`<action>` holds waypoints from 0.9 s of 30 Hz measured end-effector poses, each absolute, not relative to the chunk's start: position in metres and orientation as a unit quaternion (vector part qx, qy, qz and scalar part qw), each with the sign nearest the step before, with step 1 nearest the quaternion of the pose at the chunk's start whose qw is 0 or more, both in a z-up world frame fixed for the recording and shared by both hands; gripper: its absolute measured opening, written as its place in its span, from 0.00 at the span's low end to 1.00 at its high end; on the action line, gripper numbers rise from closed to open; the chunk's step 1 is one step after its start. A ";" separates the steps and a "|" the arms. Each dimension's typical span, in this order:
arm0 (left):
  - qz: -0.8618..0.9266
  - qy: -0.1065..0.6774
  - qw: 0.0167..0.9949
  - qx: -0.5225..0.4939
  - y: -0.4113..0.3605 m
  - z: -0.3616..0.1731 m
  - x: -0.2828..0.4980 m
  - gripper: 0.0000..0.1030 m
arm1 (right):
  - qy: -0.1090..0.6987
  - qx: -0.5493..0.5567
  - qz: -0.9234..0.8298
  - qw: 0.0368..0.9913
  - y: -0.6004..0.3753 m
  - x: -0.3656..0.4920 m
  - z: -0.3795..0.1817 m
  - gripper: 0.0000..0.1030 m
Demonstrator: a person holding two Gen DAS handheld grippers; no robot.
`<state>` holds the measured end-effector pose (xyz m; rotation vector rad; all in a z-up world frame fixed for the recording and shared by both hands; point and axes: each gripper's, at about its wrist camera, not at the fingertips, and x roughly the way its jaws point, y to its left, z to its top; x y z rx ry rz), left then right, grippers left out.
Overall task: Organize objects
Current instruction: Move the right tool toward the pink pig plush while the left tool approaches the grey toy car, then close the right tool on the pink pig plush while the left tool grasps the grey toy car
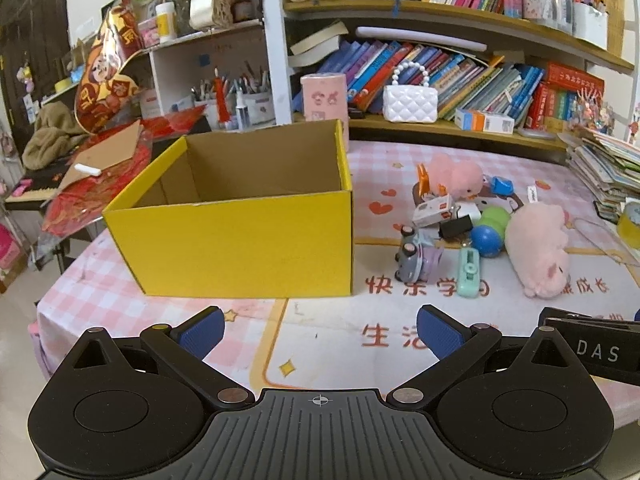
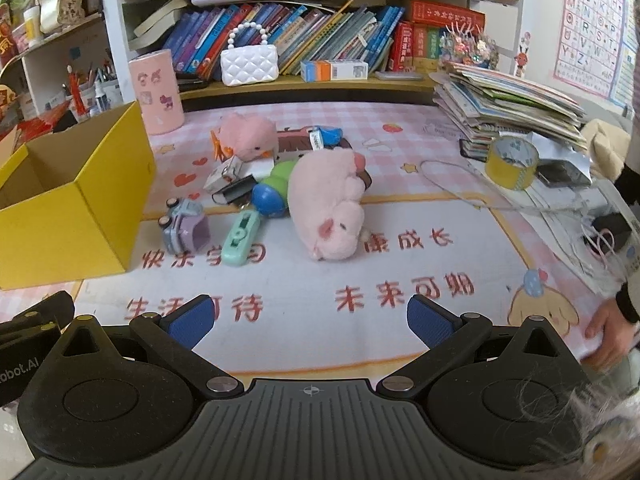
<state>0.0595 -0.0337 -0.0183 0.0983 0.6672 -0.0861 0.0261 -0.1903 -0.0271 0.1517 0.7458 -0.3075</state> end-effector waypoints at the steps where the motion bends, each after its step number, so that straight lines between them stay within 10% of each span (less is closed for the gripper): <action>1: -0.041 0.328 0.943 0.046 -0.035 -0.018 0.062 1.00 | 0.361 0.071 -0.147 0.918 -0.193 0.029 -0.027 1.00; 17: -0.038 0.337 0.940 0.036 -0.083 -0.020 0.100 0.98 | 0.335 0.068 -0.090 0.936 -0.254 0.095 -0.024 0.90; 27: -0.041 0.359 0.931 0.046 -0.115 -0.028 0.125 0.77 | 0.381 0.061 -0.041 0.922 -0.277 0.153 -0.052 0.80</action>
